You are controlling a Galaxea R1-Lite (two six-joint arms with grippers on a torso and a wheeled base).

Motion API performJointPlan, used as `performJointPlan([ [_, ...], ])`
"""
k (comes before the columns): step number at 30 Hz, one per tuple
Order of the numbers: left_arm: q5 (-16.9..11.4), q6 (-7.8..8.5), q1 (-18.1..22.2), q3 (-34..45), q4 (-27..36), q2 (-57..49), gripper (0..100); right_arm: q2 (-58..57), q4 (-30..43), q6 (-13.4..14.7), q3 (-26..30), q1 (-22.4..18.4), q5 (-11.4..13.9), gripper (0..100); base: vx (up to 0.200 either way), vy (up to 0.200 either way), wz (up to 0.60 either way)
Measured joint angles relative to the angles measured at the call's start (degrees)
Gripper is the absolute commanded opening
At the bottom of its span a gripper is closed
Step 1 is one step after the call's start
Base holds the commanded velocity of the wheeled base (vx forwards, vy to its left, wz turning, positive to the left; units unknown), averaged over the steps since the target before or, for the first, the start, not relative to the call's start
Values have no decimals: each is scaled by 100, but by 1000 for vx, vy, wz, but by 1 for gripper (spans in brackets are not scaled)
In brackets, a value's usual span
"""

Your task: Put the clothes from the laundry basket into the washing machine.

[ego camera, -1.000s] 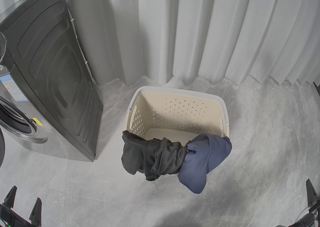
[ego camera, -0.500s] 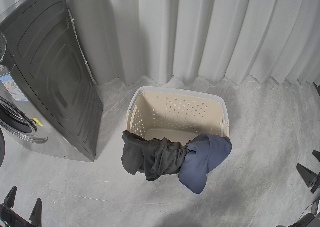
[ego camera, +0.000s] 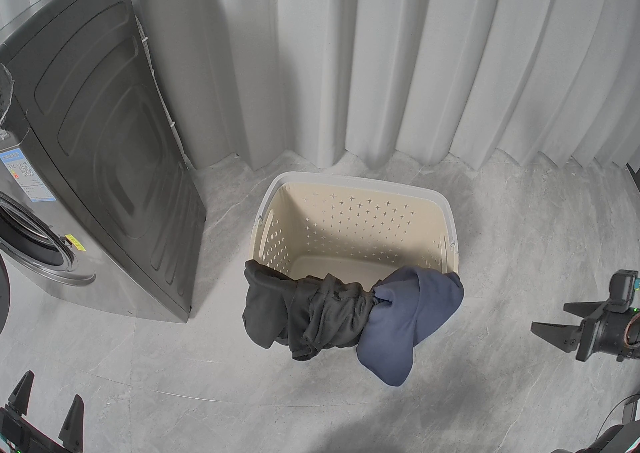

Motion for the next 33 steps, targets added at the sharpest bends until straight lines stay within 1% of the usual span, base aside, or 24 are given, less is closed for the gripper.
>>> performJointPlan([
  [1, 0, 0, 0, 0, 2, 0, 100, 172, -127, 76, 9, 74, -49, 100, 0, 0, 0],
  [2, 2, 0, 0, 0, 2, 0, 100, 402, -288, 177, 17, 185, -140, 100, 0, 0, 0],
  [5, 7, 0, 0, 0, 2, 0, 100, 924, -695, 363, 26, 455, -389, 100, 0, 0, 0],
  [9, 10, -11, 0, 0, 2, 0, 100, 1648, -1274, 489, 37, 769, -666, 100, 0, 0, 0],
  [12, 10, -22, 2, 0, 0, 0, 100, 2126, -1624, 544, 30, 953, -774, 100, 0, 0, 0],
  [16, 10, -27, 2, 0, 0, 0, 100, 2727, -2166, 640, -38, 1091, -901, 100, 0, 0, 0],
  [23, 7, -33, 2, 0, -2, 0, 100, 3708, -2921, 719, -117, 1232, -1005, 100, 0, 0, 0],
  [28, 10, -35, 2, 0, -2, 0, 100, 4331, -3340, 730, -245, 1326, -1180, 100, 0, 0, 0],
  [33, 7, -38, 2, 0, -2, 0, 100, 4763, -3477, 758, -423, 1423, -1213, 100, 0, 0, 0],
])
